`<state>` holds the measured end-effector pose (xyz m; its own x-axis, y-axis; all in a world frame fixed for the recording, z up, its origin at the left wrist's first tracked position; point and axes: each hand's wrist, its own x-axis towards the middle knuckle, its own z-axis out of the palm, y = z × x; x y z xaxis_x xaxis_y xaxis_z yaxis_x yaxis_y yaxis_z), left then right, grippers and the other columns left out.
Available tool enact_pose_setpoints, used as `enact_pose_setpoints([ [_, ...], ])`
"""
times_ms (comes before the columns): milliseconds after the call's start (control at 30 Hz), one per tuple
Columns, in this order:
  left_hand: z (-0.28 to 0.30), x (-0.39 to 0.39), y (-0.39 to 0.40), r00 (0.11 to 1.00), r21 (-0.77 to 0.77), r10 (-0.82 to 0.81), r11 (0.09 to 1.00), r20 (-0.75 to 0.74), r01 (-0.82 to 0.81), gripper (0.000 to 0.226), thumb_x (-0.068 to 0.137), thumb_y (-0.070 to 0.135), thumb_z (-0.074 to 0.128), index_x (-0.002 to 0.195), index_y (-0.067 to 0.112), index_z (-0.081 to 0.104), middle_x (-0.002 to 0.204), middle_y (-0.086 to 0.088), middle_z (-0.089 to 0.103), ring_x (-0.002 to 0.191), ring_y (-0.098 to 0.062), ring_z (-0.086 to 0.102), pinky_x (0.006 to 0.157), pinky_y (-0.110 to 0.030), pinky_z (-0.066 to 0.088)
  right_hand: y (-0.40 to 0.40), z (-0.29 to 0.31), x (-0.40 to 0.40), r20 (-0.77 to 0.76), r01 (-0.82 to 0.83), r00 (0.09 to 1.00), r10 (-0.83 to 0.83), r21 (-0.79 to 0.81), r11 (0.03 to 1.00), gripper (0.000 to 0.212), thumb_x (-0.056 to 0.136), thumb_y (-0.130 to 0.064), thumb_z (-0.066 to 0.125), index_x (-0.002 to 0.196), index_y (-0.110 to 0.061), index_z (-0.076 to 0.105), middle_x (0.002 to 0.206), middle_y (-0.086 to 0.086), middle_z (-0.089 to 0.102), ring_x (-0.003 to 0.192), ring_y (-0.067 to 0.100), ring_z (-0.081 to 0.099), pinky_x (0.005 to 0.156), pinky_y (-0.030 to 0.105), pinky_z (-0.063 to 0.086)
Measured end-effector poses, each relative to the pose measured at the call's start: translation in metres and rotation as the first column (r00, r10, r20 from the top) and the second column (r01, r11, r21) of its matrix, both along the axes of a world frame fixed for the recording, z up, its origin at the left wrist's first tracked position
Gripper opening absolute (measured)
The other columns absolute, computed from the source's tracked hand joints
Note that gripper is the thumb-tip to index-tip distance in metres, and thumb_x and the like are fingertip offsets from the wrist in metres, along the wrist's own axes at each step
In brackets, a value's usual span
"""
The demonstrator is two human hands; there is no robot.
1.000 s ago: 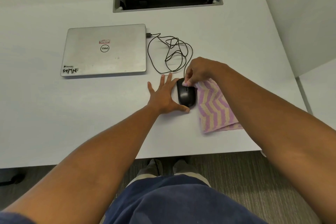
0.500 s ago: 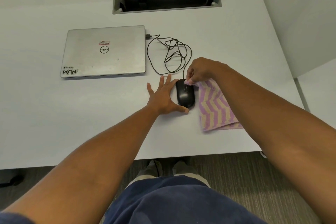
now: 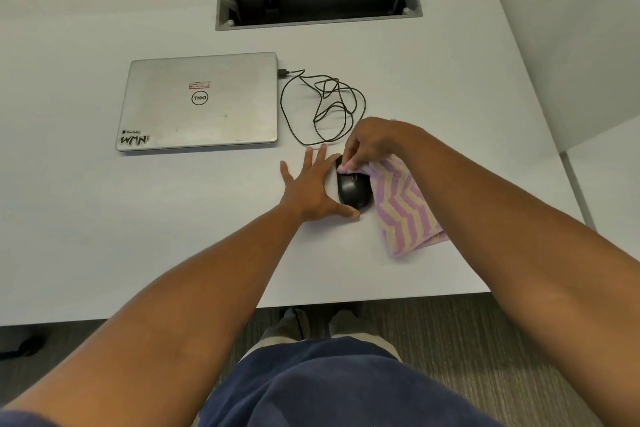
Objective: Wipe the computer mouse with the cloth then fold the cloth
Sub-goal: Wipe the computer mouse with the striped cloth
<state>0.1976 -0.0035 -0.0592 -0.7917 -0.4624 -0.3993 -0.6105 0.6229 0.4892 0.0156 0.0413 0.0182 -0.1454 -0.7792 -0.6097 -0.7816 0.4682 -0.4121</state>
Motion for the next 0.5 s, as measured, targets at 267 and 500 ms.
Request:
enact_pose_setpoints([
  [267, -0.001, -0.001, 0.000, 1.000, 0.001, 0.004, 1.000, -0.004, -0.004, 0.135, 0.051, 0.082, 0.078, 0.159, 0.036, 0.011, 0.169, 0.005, -0.005, 0.153, -0.016, -0.019, 0.114, -0.065, -0.019, 0.003, -0.009, -0.001, -0.355, 0.014, 0.934, -0.030, -0.047, 0.999, 0.040, 0.091, -0.041, 0.061, 0.111, -0.008, 0.070, 0.112, 0.008, 0.068, 0.108, 0.025, 0.060, 0.094, 0.040, 0.050],
  [500, -0.002, 0.000, 0.001, 1.000, 0.001, 0.003, 1.000, -0.010, -0.003, 0.134, 0.052, 0.082, 0.077, 0.159, 0.036, 0.010, 0.169, 0.005, -0.006, 0.153, -0.016, -0.019, 0.114, -0.065, -0.019, 0.002, -0.009, 0.001, -0.248, 0.031, 0.967, -0.058, -0.111, 0.993, 0.031, 0.090, -0.036, 0.064, 0.109, -0.013, 0.075, 0.111, 0.004, 0.071, 0.109, 0.022, 0.060, 0.094, 0.035, 0.049],
])
